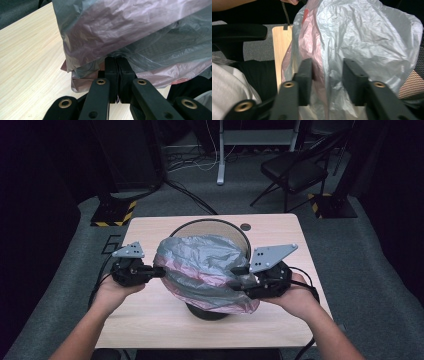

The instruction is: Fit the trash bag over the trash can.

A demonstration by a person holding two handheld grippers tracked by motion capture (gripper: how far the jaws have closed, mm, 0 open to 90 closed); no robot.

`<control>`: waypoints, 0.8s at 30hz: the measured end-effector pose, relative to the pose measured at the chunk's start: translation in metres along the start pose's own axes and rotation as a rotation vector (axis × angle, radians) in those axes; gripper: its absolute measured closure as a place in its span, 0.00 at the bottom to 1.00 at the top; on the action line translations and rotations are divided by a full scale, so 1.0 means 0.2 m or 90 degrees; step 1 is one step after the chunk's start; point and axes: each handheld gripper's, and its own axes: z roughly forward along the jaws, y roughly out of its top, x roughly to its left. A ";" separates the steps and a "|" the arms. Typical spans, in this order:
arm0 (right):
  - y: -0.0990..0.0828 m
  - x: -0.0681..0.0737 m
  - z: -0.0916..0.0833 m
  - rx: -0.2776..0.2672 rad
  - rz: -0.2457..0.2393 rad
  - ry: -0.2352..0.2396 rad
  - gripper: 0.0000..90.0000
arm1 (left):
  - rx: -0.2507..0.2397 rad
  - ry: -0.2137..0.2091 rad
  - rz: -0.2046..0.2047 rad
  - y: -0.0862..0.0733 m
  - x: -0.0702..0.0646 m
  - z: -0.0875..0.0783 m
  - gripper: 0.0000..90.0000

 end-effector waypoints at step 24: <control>-0.02 -0.32 -0.03 -0.035 0.079 -0.082 0.99 | -0.010 0.003 0.005 -0.01 0.01 0.00 0.97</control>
